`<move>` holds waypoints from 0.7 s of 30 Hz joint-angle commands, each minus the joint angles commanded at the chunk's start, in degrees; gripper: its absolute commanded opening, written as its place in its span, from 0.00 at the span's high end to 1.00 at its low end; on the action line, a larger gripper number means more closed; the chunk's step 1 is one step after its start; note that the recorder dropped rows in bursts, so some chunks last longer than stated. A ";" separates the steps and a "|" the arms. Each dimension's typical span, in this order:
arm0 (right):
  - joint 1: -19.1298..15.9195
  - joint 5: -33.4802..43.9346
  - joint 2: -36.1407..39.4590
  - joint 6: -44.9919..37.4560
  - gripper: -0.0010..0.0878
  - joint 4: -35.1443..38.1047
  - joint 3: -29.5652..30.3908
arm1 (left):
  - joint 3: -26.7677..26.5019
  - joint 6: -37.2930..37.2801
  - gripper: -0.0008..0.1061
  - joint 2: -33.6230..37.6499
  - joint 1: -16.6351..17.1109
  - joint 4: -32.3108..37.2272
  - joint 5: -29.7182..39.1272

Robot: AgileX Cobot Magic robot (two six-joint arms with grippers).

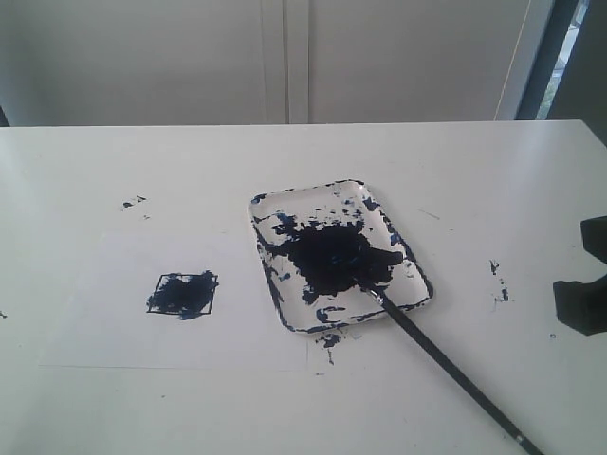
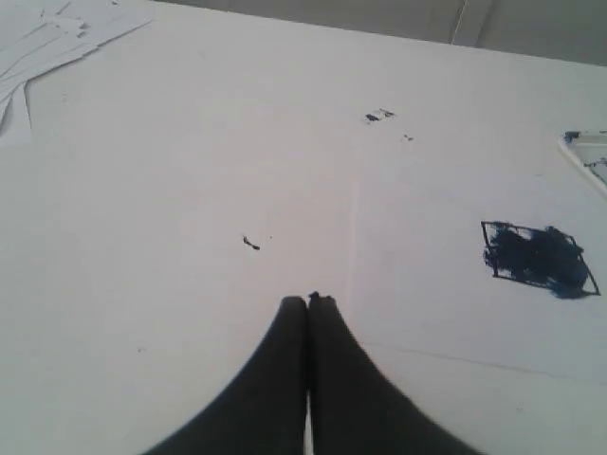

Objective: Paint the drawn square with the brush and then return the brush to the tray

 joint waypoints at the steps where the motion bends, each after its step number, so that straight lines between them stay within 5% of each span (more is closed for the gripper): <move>1: 0.00 0.00 0.00 0.00 0.99 0.00 0.00 | 0.00 0.00 0.99 0.00 0.00 0.00 0.00; 5: 0.00 0.00 0.00 0.00 0.99 0.00 0.00 | 0.00 0.94 0.99 0.00 0.00 0.00 0.02; 11: 0.00 0.00 0.00 0.00 0.99 0.00 0.00 | 0.00 15.31 0.99 -0.09 0.00 0.00 0.02; 21: 0.00 0.00 0.00 0.00 0.99 0.00 0.00 | 0.00 12.96 0.99 -0.09 0.00 0.00 -0.37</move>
